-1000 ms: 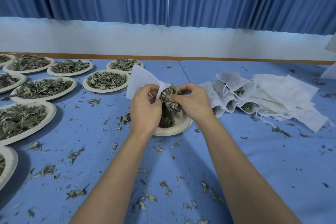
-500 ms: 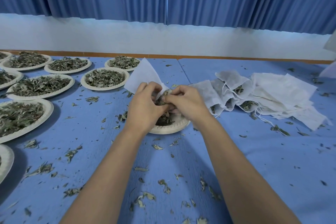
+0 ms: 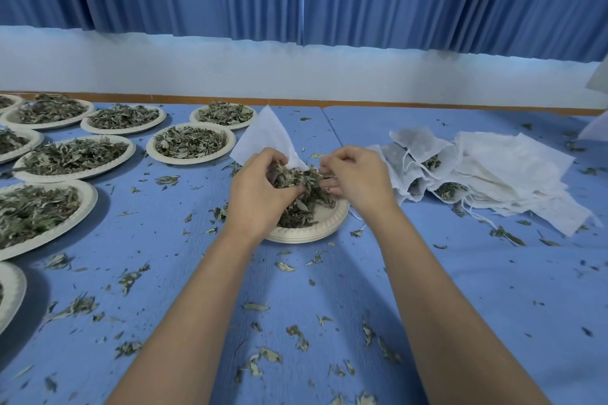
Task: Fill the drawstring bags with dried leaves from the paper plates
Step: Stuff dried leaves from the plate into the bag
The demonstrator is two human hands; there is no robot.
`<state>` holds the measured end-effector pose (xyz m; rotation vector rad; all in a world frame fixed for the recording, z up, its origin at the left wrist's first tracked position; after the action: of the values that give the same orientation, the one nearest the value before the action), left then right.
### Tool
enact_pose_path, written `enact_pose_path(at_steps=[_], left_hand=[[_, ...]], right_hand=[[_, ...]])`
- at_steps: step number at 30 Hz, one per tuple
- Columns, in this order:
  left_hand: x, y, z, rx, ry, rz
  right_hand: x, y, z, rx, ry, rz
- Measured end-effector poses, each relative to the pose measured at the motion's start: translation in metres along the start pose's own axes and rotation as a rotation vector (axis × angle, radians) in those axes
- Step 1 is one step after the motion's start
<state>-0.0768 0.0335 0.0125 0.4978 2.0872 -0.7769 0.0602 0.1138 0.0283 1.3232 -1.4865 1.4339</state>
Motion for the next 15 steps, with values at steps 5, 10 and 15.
enact_pose_path(at_steps=[5, 10, 15], left_hand=[[-0.002, -0.006, -0.001, 0.013, -0.056, 0.056], [-0.003, -0.009, -0.002, 0.020, -0.081, 0.095], [-0.001, -0.011, -0.005, -0.136, -0.110, 0.031]], right_hand=[[0.006, 0.009, 0.004, 0.014, -0.328, 0.220], [0.009, 0.009, 0.006, -0.047, -0.428, 0.310], [0.011, 0.015, 0.011, -0.122, -0.541, 0.440]])
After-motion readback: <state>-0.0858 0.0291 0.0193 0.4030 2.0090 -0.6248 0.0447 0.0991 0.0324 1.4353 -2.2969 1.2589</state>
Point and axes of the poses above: each hand's wrist, its own z-axis away from the middle knuckle, its own y-axis out of the palm, x = y × z, the point moved 5 cm from there along -z, towards the middle knuckle, and after that the axes turned 7 degrees about -x, right-handed, at the moved point
